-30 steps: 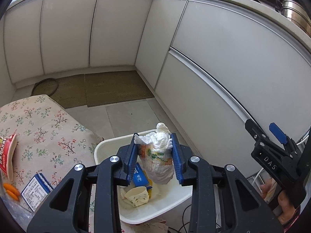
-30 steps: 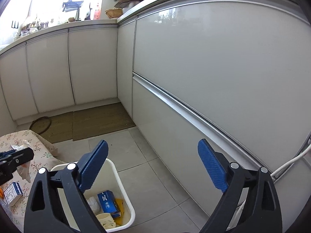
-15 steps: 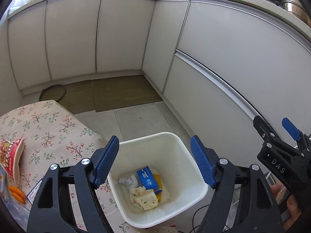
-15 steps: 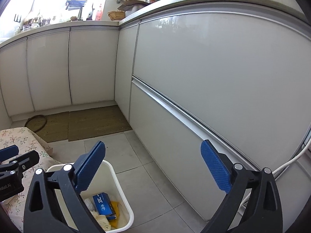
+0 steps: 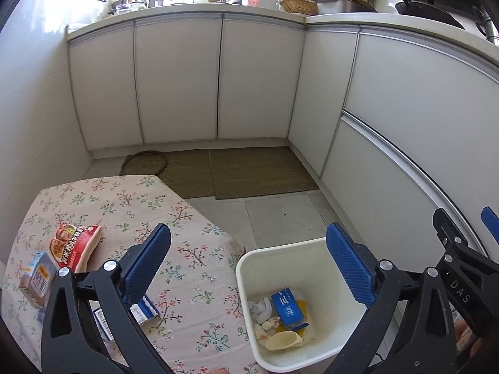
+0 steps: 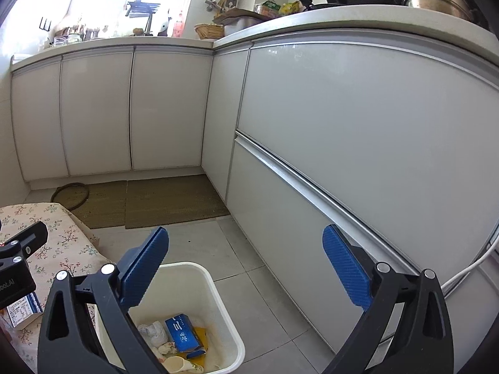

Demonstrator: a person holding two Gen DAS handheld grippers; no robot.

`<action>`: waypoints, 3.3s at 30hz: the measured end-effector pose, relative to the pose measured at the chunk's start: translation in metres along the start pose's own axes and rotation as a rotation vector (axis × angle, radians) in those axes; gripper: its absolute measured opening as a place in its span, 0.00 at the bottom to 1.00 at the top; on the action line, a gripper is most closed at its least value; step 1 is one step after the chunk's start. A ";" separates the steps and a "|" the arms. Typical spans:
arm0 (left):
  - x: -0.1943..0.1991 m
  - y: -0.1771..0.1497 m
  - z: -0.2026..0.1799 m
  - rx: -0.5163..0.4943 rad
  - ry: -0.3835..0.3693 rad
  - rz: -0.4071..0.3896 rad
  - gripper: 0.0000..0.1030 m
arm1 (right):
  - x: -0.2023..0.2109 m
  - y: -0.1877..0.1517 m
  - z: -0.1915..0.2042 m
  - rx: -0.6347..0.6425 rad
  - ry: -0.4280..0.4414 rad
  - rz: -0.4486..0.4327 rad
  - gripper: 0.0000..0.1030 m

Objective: Collect trash
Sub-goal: 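Move both tools back over the table, then grasp the blue-and-brown milk carton with the left tool, then grasp the red noodle bag with the right tool while the left tool holds the carton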

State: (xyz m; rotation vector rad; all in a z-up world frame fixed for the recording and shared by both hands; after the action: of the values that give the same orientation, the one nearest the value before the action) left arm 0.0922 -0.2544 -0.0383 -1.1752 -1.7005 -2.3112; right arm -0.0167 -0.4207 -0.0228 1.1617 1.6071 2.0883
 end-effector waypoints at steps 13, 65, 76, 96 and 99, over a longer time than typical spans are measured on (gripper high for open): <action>0.019 -0.012 0.071 0.085 0.106 0.024 0.93 | 0.018 -0.005 0.083 0.061 0.117 -0.009 0.93; -0.026 -0.184 0.321 0.492 0.060 0.541 0.34 | -0.004 -0.116 0.303 0.227 0.476 0.483 0.93; 0.027 -0.156 0.338 0.531 0.095 0.354 0.25 | -0.035 -0.153 0.340 0.015 0.665 0.886 0.93; 0.050 -0.147 0.346 0.556 0.071 0.296 0.25 | -0.068 -0.211 0.424 -0.162 0.876 1.141 0.39; 0.050 -0.148 0.348 0.562 0.080 0.296 0.25 | -0.066 -0.210 0.426 -0.164 0.915 1.135 0.26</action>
State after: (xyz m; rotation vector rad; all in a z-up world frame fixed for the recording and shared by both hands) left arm 0.1790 0.1135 -0.0883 -1.0990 -1.8212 -1.5426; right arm 0.2792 -0.0937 -0.2119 1.2877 0.9611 3.8102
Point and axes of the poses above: each gripper's, at about its wrist camera, not at the fingertips, and x roughly against the way its jaws point, z to its left, y to its top, the point moved 3 cm from there along -x, roughly the way its jaws point, and after that the axes turned 14 degrees about -x, right-handed, at the moved point
